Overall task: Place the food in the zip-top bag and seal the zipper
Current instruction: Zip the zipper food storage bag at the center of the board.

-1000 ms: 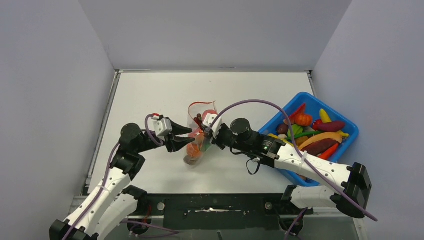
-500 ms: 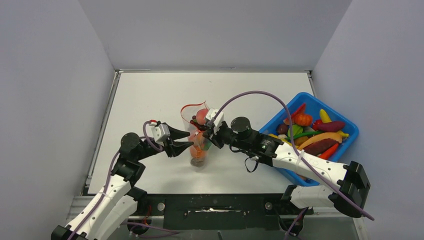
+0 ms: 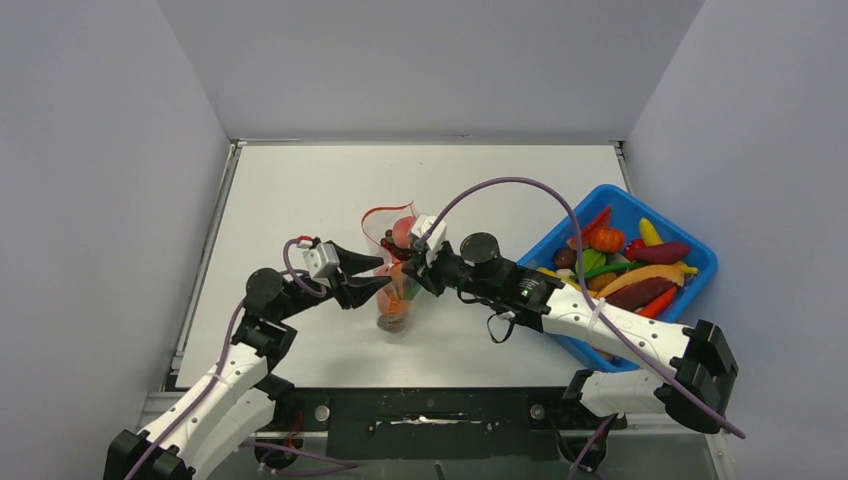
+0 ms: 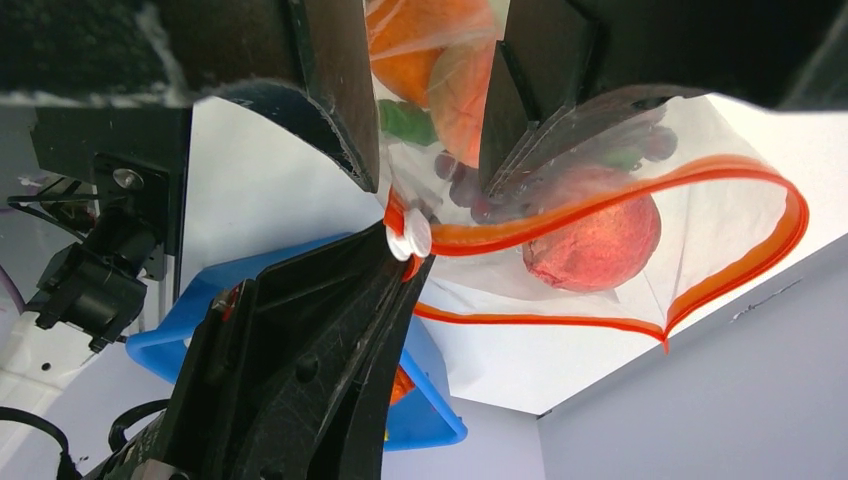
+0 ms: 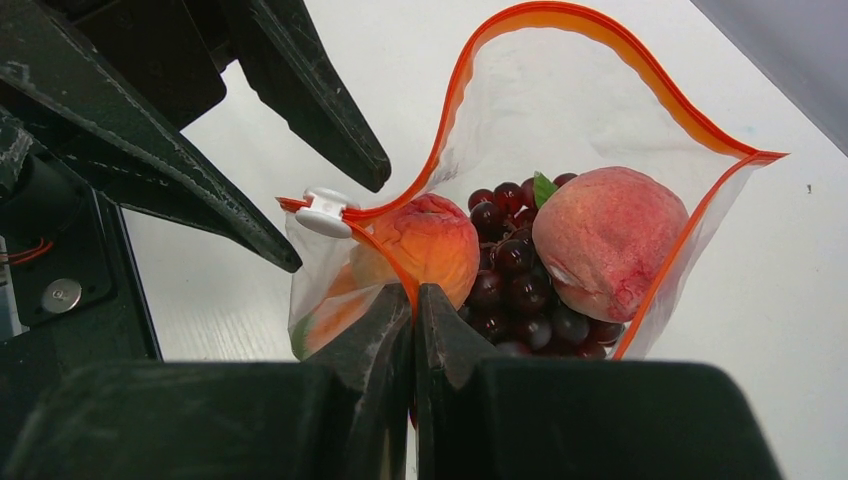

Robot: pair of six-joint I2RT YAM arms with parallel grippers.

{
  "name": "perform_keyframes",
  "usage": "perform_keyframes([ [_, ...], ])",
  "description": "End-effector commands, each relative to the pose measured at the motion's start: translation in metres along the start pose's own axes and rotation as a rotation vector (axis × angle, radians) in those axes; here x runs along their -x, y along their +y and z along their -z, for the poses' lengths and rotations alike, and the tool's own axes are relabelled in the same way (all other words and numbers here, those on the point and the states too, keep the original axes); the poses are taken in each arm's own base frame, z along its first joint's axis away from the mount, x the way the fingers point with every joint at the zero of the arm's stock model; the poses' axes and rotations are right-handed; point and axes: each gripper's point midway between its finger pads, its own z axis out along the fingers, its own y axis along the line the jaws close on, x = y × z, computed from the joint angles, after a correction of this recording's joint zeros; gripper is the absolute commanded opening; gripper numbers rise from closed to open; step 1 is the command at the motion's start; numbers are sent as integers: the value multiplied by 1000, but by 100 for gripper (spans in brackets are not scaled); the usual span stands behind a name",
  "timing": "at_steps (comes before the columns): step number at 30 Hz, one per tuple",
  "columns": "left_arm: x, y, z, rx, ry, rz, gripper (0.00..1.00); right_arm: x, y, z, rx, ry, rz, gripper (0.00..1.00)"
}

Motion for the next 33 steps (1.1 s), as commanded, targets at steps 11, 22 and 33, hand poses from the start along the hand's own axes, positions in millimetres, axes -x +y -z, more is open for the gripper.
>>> perform_keyframes([
  [11,22,0,-15,-6,-62,-107,0,33,-1,2,26,-145,33,0],
  [22,12,-10,1,-6,-26,-132,0,72,23,32,269,-109,487,41],
  [33,12,-14,5,-18,0,-156,0,78,41,24,477,-86,696,45],
])
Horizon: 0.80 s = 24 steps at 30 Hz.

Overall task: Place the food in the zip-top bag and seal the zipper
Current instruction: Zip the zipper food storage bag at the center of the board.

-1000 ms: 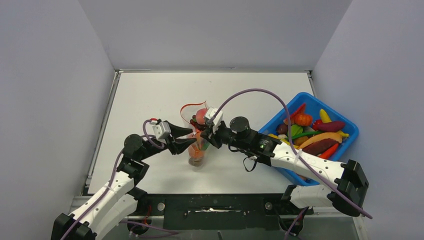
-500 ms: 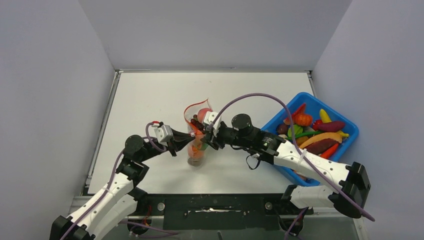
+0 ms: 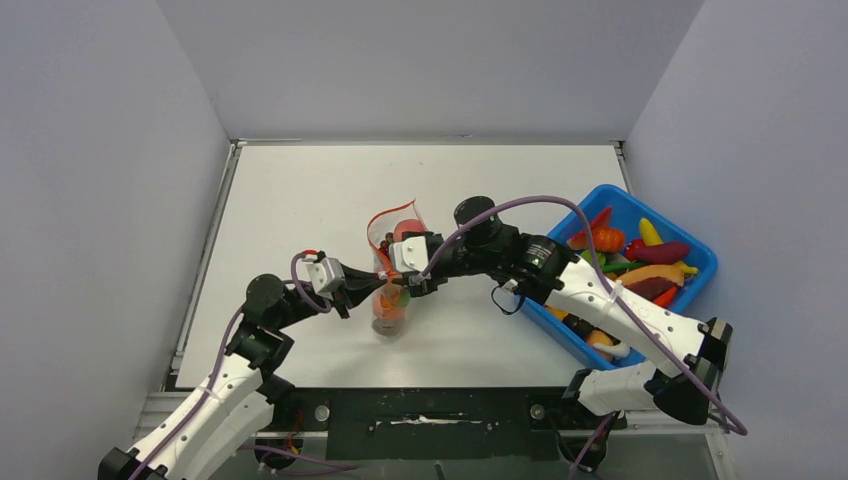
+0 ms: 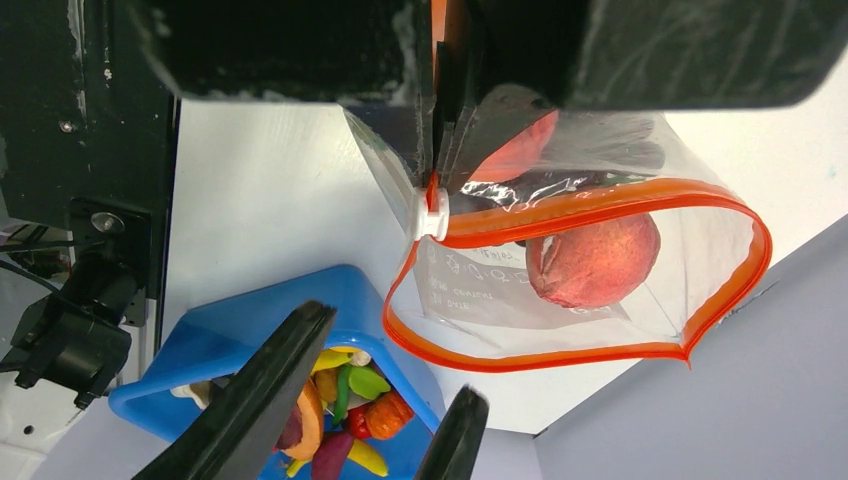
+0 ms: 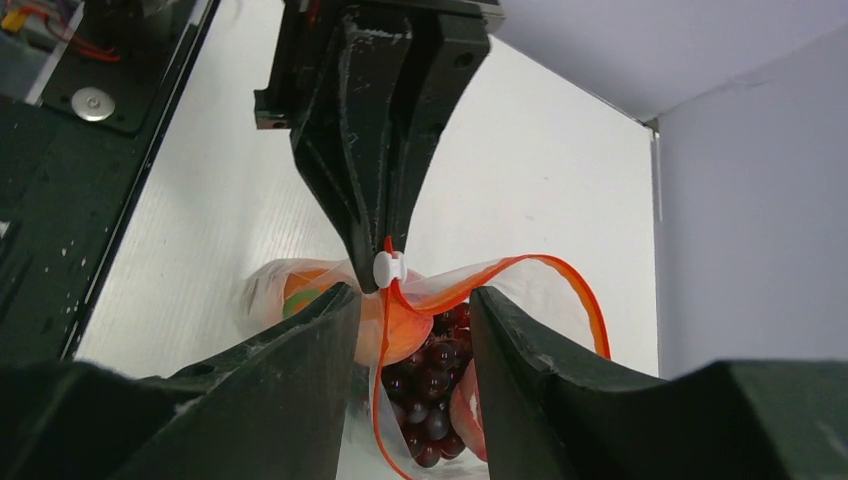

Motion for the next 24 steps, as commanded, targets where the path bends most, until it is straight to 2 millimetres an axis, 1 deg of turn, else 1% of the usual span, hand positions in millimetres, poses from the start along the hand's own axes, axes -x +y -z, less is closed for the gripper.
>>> perform_keyframes([
  [1,21,-1,0,-10,-46,-71,0,8,3,-3,105,-12,105,45],
  [10,21,-2,1,-10,-52,-83,0,3,9,-19,222,7,109,39],
  [12,22,-3,1,-13,-53,-85,0,0,9,-22,232,16,111,39],
  [17,21,-2,1,-12,-47,-85,0,-1,8,-27,249,9,120,40],
  [24,20,-2,0,-16,-43,-87,0,-1,4,-36,267,7,119,34],
])
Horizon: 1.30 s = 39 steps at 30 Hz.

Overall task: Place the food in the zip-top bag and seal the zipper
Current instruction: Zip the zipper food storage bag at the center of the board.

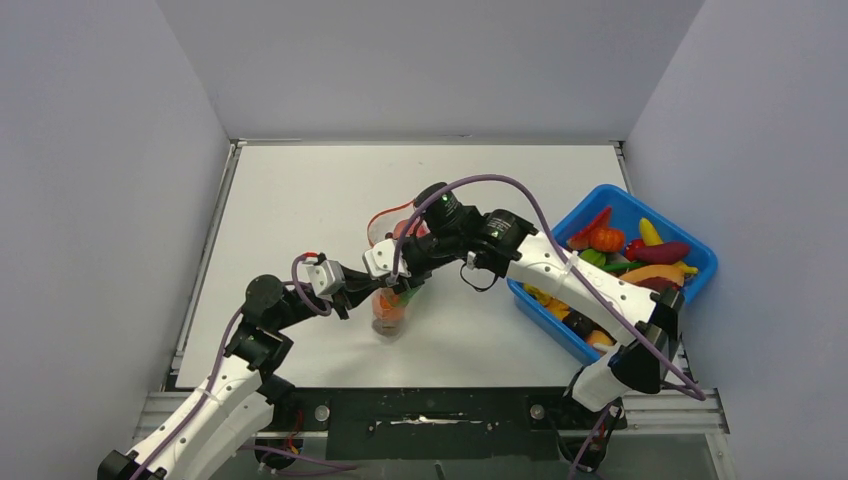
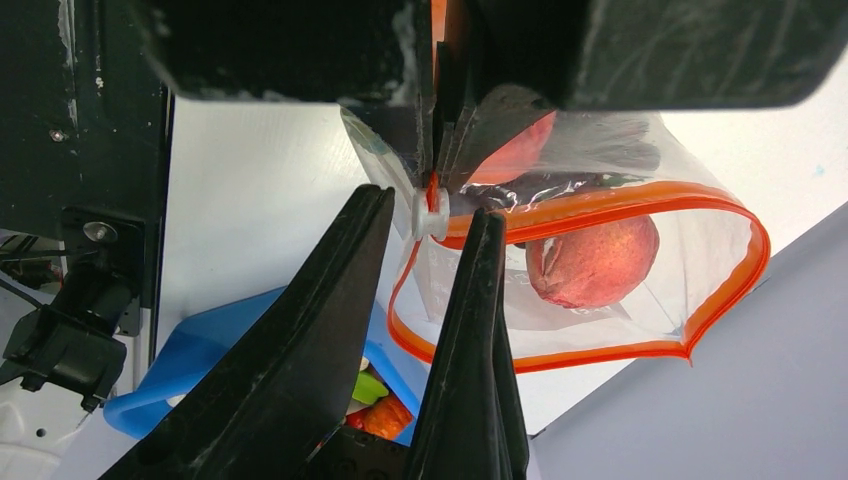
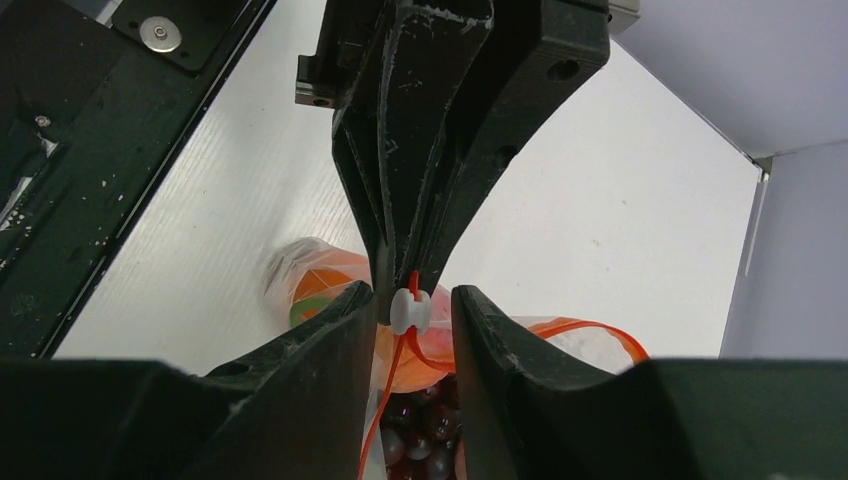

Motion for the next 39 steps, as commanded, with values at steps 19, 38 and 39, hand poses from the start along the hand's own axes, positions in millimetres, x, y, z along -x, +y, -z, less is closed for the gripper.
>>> perform_keyframes([
  [19,37,5,6,44,-95,-96,0,-18,-46,26,-89,55,-81,0],
  [38,48,4,9,38,-97,-141,0,-47,-64,58,-217,154,-160,0],
  [39,49,4,9,37,-97,-140,0,-48,-64,62,-224,156,-162,0],
])
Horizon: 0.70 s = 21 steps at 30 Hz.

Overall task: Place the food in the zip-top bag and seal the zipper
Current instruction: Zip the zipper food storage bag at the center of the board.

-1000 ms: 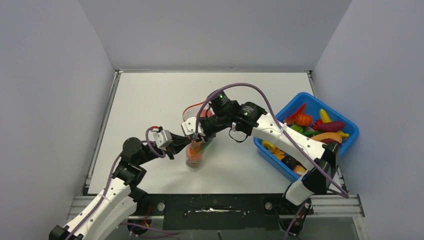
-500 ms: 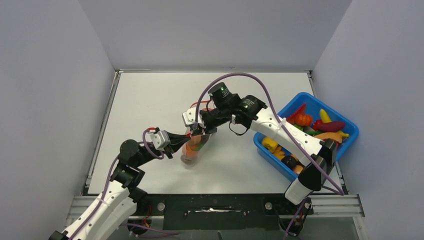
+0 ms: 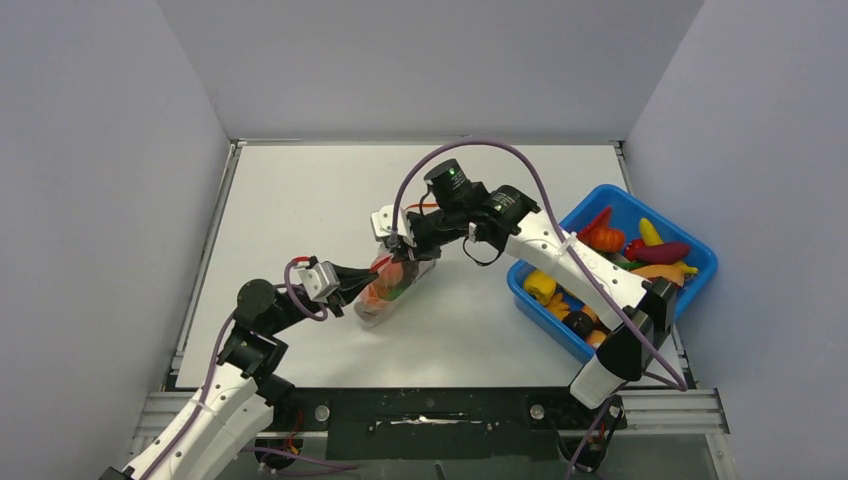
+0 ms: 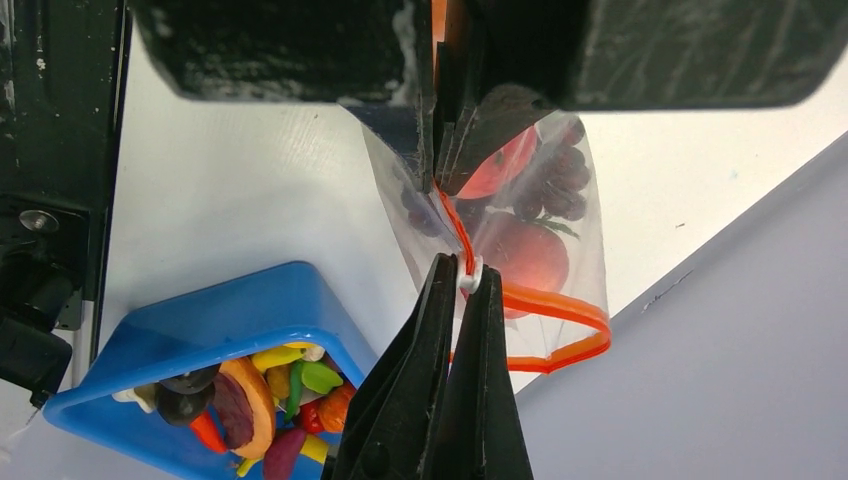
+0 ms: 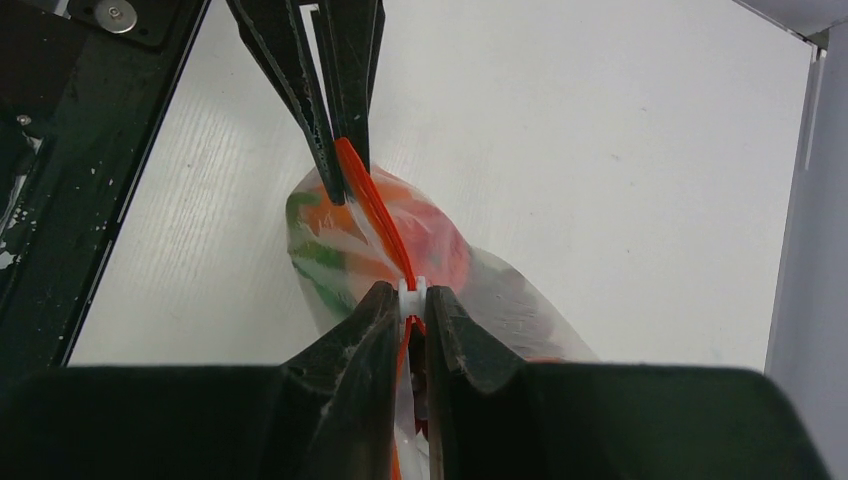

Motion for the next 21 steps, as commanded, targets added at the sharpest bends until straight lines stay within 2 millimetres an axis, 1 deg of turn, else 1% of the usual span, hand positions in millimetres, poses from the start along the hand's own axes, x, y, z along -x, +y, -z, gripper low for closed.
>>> perform_keyframes([
  [1,36,-4,-1,-33,-78,-63,0,-8,-39,43,-200,61,14,0],
  [5,36,-5,0,-38,-82,-60,0,-13,-36,51,-209,62,3,0],
  [8,36,-6,0,-39,-88,-46,0,-14,-30,51,-188,58,13,0],
  [14,33,-4,-4,-39,-85,-12,0,-4,-23,43,-146,-22,43,0],
  [15,33,-4,-5,-38,-81,-7,1,-1,-22,42,-137,-35,44,0],
  [18,32,-4,-6,-44,-73,4,21,3,-22,38,-128,-60,55,0],
  [19,32,-4,-7,-46,-70,9,26,4,-22,37,-125,-67,58,0],
  [21,31,-4,-9,-58,-64,14,31,6,-22,35,-125,-81,61,0],
])
